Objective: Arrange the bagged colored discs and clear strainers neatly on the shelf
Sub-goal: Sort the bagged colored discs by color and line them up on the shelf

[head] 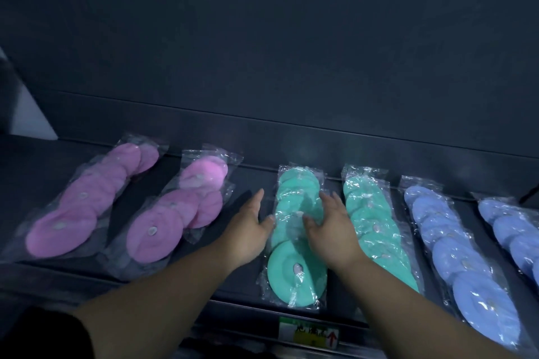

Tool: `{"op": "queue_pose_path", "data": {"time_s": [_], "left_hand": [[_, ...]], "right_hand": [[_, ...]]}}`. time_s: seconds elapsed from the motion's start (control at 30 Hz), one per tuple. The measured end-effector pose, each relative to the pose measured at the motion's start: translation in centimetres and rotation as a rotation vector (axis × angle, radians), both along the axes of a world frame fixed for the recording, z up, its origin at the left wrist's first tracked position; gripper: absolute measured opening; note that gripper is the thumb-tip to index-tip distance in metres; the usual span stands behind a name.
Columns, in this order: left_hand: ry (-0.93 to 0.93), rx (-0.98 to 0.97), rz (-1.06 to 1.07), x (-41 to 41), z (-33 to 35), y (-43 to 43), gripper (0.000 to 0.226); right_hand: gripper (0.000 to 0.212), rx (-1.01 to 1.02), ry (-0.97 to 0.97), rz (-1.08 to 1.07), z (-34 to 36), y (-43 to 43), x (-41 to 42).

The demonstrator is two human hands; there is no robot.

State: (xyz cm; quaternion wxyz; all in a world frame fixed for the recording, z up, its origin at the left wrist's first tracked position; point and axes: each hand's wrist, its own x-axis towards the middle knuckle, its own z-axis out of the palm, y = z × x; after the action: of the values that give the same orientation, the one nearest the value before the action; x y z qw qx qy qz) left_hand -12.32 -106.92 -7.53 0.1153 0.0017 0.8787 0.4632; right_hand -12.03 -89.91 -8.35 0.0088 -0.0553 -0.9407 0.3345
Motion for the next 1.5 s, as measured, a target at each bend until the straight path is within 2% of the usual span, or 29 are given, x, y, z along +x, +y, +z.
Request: {"op": "queue_pose_path", "data": {"time_s": [0.23, 0.37, 0.5, 0.57, 0.7, 0.73, 0.8, 0.97, 1.07, 1.2, 1.33, 1.4, 1.5], "left_hand": [[0.275, -0.345, 0.089, 1.6, 1.0, -8.9, 0.061], [0.205, -0.337, 0.163, 0.5, 1.5, -14.9, 0.057], [0.017, -0.356, 0.142, 0.0, 1.7, -18.8, 0.067], [-0.036, -0.32, 0.068, -0.5, 1.3, -20.0, 0.06], [-0.075, -0.201, 0.018, -1.5, 0.6, -21.0, 0.023], [-0.089, -0.168, 0.013, -1.7, 0.5, -21.1, 0.022], [-0.108, -0.105, -0.004, -2.2, 0.1, -21.3, 0.026], [-0.114, 0.014, -0.028, -3.4, -0.4, -21.9, 0.066], [-0.085, 0.038, -0.028, -3.7, -0.6, -21.8, 0.069], [-0.098, 0.076, 0.014, -3.8, -1.4, -21.7, 0.074], [-0.128, 0.125, 0.099, -3.9, -1.7, -21.5, 0.093], [-0.148, 0.173, 0.121, -4.1, -1.9, -21.5, 0.09], [-0.196, 0.319, 0.152, -4.2, -2.5, -21.8, 0.057]], "right_hand": [[0.06, 0.115, 0.086, 0.249, 2.0, -6.2, 0.9], [0.058, 0.107, 0.065, 0.284, 1.7, -10.3, 1.0], [0.051, 0.015, -0.017, 0.208, 1.3, -14.2, 0.7], [0.048, -0.051, -0.078, 0.123, 1.0, -15.9, 0.3], [0.041, -0.142, -0.162, -0.035, 0.4, -18.2, -0.6], [0.039, -0.16, -0.178, -0.064, 0.1, -18.6, -0.8], [0.035, -0.199, -0.197, -0.11, -0.4, -19.4, -1.0], [0.034, -0.297, -0.194, -0.146, -1.3, -20.4, -1.1], [0.035, -0.368, -0.206, -0.119, -1.5, -20.3, -1.4], [0.048, -0.445, -0.21, -0.094, -1.4, -19.9, -1.3], [0.075, -0.629, -0.222, -0.082, -1.8, -19.3, -0.9], [0.08, -0.641, -0.216, -0.07, -2.0, -19.1, -0.8], [0.067, -0.645, -0.195, -0.087, -1.9, -18.8, -0.6]]}}
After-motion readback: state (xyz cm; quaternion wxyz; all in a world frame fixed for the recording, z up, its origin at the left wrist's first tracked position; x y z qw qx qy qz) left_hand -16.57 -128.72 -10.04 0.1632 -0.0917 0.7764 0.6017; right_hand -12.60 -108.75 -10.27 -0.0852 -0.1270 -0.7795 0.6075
